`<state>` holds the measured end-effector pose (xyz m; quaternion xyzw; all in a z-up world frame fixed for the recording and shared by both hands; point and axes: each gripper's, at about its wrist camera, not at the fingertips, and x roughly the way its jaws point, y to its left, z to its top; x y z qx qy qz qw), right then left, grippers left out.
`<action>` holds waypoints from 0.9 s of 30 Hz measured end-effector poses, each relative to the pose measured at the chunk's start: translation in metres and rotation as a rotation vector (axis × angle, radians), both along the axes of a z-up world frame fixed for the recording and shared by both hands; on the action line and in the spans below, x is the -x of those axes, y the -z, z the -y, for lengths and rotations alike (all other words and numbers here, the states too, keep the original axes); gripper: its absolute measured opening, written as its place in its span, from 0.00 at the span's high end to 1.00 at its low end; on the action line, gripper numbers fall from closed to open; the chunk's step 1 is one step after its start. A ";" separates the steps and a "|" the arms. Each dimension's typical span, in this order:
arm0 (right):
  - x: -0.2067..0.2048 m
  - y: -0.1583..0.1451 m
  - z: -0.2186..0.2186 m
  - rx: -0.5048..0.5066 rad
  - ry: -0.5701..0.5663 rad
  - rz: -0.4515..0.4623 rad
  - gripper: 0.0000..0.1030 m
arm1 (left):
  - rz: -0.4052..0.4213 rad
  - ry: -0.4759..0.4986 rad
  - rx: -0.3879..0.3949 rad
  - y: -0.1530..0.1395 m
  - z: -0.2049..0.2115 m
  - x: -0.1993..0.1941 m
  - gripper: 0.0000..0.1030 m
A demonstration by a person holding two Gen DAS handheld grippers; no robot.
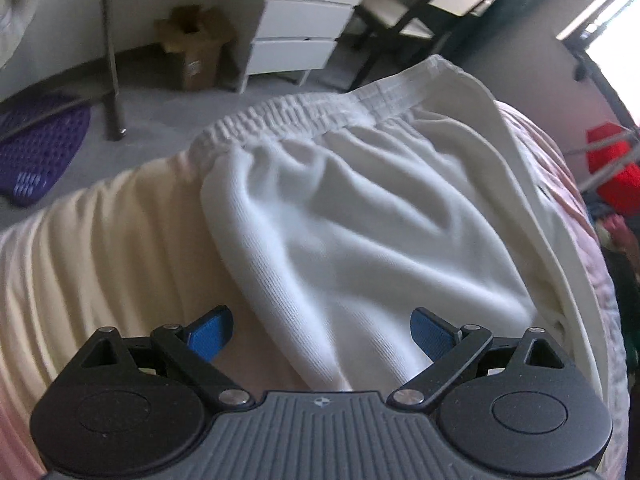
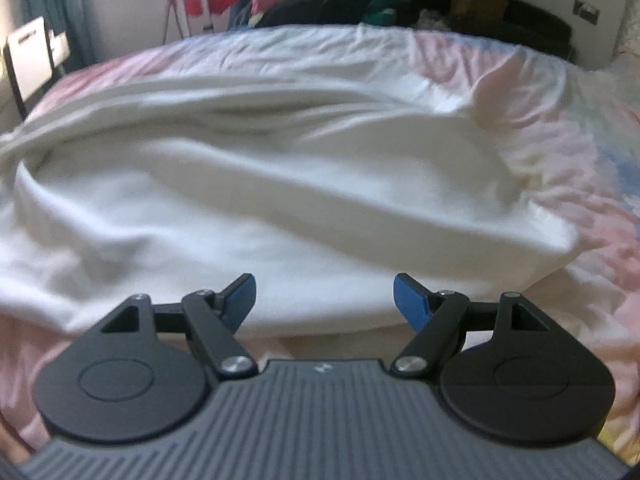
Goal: Fold clothes
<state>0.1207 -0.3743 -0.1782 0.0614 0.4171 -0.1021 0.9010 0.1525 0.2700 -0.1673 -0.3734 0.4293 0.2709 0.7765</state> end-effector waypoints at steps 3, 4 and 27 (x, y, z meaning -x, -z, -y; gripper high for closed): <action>-0.005 0.008 -0.002 -0.008 -0.015 -0.038 0.25 | -0.001 -0.003 -0.018 0.002 0.004 -0.004 0.06; -0.006 0.010 -0.004 -0.007 -0.018 -0.044 0.25 | -0.003 0.000 -0.021 0.003 0.006 -0.007 0.06; -0.017 0.021 -0.009 0.018 -0.044 -0.097 0.25 | 0.117 0.004 0.055 0.003 0.000 0.016 0.05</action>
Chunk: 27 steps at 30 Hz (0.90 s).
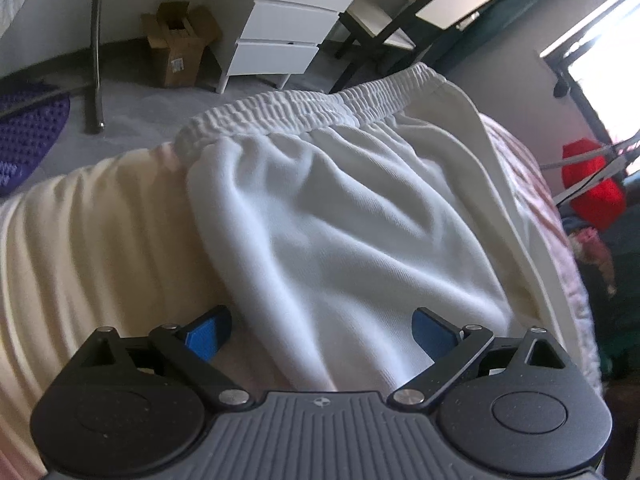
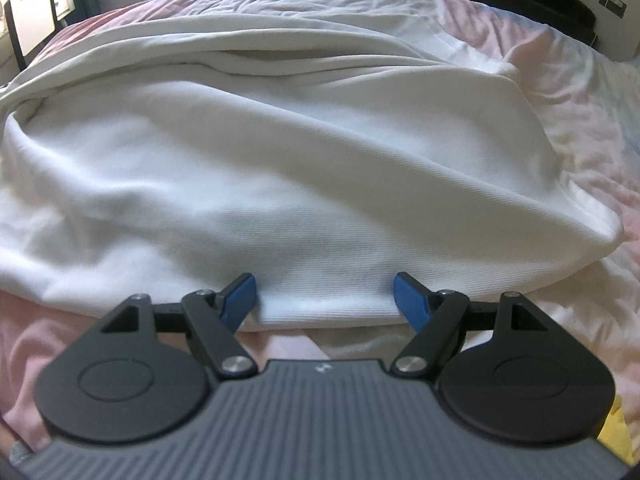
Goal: Fold clothes
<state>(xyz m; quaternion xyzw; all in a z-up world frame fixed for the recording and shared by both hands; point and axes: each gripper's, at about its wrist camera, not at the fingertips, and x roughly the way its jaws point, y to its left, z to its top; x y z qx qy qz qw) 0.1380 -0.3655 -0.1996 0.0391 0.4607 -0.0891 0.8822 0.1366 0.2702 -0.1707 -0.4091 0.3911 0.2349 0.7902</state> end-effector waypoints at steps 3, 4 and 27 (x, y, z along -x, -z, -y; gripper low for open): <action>0.002 -0.003 0.003 0.005 0.013 0.019 0.25 | 0.027 -0.047 0.004 -0.005 -0.004 0.012 0.05; 0.004 -0.007 0.005 0.003 0.031 0.040 0.25 | 0.030 -0.063 0.000 -0.006 -0.005 0.014 0.05; 0.072 0.023 0.209 -0.724 0.709 0.327 0.37 | 0.106 -0.166 0.125 0.006 -0.024 0.030 0.06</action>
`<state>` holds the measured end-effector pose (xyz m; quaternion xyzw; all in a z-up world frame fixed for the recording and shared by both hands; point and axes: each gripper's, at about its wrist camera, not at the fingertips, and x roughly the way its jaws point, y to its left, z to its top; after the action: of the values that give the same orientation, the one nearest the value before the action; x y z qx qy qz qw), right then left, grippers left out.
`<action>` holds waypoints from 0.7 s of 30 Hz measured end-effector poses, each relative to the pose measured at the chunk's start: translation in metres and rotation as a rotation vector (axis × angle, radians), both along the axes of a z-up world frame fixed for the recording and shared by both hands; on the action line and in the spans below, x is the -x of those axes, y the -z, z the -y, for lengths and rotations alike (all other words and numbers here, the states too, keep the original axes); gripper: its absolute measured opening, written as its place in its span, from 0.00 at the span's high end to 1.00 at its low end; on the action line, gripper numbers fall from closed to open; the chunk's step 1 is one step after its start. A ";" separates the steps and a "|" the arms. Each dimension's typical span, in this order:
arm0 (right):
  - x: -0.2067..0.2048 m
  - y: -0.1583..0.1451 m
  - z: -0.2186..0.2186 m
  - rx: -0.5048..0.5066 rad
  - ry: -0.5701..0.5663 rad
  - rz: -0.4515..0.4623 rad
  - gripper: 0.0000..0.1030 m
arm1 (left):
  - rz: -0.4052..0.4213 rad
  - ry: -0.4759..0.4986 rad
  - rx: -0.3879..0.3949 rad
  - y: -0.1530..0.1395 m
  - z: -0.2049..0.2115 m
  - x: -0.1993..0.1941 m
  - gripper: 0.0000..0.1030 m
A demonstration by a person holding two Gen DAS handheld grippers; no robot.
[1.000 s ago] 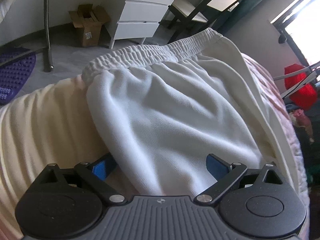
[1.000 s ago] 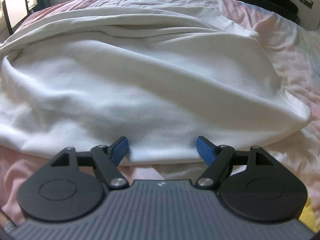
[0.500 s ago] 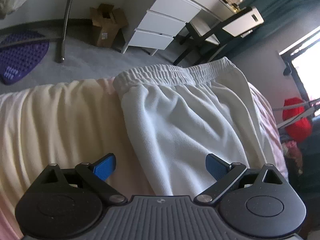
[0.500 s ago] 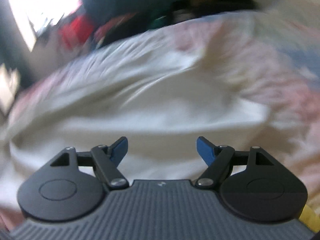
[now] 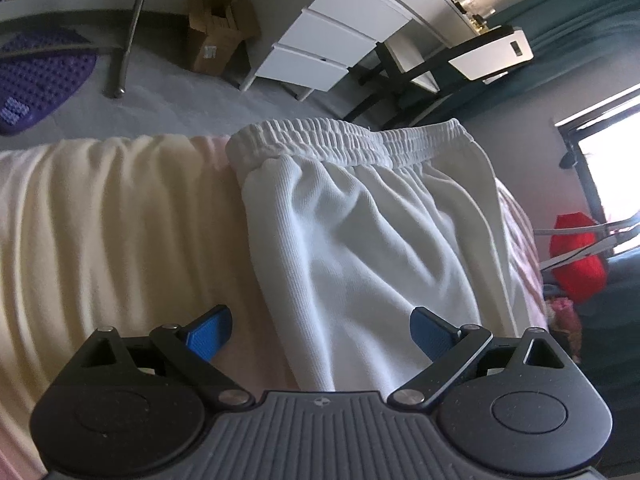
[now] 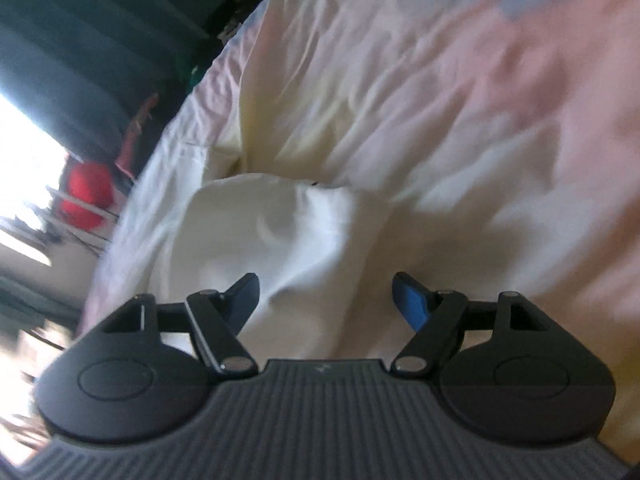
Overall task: Fold clothes
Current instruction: 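Grasp a sweatpants cuff with the right gripper while the left gripper grasps the waistband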
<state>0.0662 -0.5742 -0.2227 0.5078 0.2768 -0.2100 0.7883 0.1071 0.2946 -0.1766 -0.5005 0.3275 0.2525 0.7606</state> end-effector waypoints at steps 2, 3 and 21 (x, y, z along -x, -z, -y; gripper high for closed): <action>-0.007 0.002 -0.002 -0.025 0.004 0.033 0.53 | 0.032 0.020 0.026 0.003 -0.001 -0.002 0.07; -0.011 0.001 -0.004 -0.012 0.000 0.038 0.58 | 0.060 0.050 0.057 0.005 -0.002 -0.005 0.09; -0.027 -0.039 -0.017 0.253 0.001 0.062 0.92 | 0.144 -0.006 -0.032 0.001 -0.024 -0.013 0.91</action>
<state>0.0935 -0.5573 -0.1840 0.4108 0.2233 -0.2278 0.8541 0.1199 0.3182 -0.1780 -0.5060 0.2662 0.2234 0.7894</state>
